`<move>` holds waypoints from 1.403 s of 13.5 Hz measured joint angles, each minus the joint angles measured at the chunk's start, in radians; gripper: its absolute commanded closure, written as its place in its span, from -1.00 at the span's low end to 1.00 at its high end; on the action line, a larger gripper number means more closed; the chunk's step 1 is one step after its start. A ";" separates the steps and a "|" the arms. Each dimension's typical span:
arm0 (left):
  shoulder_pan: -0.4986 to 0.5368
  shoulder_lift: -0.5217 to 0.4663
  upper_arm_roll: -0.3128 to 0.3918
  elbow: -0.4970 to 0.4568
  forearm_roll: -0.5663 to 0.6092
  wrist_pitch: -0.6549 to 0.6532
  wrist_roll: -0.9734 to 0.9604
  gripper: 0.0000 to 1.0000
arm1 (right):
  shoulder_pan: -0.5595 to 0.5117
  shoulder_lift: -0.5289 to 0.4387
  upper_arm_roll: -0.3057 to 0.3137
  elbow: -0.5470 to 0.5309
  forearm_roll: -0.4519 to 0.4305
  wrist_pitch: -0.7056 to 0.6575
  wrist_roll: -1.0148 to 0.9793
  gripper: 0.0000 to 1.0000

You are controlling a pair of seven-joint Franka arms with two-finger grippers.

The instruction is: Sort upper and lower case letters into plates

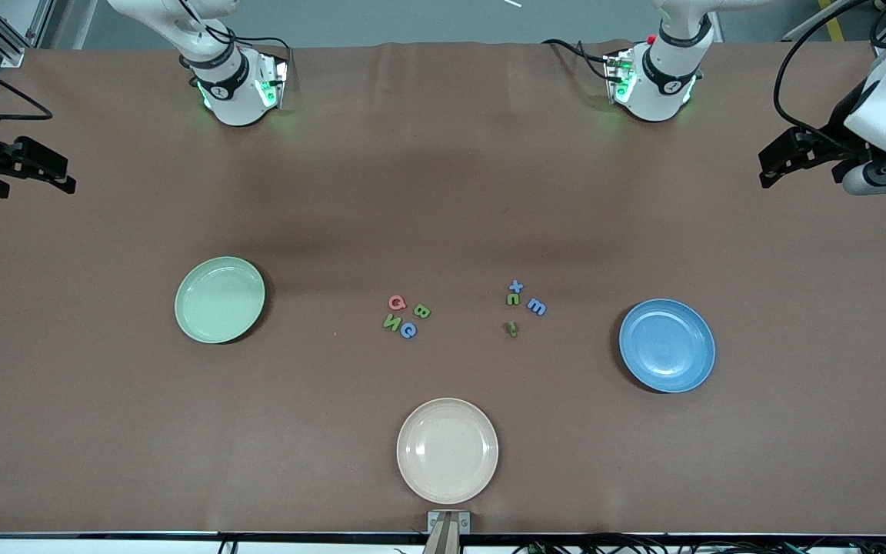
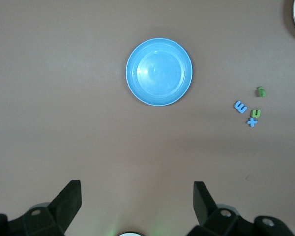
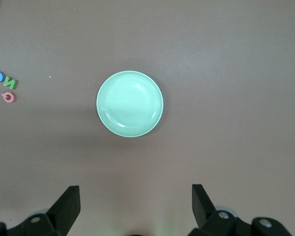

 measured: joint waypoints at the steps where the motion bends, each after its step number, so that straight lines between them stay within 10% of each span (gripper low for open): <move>1: 0.000 0.000 0.000 0.000 0.000 0.000 0.001 -1.00 | 0.000 0.000 0.000 -0.001 0.000 0.001 0.000 -1.00; 9: -0.024 0.098 -0.057 0.000 0.000 0.046 -0.117 -1.00 | 0.000 0.000 0.000 -0.004 0.001 0.002 0.032 -1.00; 19: -0.238 0.437 -0.121 -0.267 0.110 0.676 -0.897 -0.98 | 0.004 0.123 0.000 0.014 0.000 0.093 0.040 -1.00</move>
